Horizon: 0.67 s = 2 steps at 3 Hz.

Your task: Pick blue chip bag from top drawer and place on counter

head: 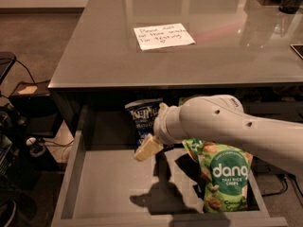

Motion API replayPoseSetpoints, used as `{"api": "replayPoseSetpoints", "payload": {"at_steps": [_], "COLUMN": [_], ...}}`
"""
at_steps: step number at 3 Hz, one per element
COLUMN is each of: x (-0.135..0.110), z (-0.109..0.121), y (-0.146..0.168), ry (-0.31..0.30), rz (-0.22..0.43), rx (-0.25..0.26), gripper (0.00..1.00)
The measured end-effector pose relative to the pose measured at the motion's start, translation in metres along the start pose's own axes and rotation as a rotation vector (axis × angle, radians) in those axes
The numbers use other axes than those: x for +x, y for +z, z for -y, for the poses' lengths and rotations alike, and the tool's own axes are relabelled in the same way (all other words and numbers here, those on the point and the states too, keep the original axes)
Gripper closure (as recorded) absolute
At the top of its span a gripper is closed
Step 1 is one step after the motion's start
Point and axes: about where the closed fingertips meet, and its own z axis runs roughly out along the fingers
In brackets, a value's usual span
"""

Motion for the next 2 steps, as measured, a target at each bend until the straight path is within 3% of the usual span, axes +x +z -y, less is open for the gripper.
{"api": "replayPoseSetpoints", "payload": {"at_steps": [2], "x": [-0.005], "z": [0.029], "y": [0.026], "ry": [0.024], "rz": [0.042], "rx": [0.067], "gripper": [0.0]}}
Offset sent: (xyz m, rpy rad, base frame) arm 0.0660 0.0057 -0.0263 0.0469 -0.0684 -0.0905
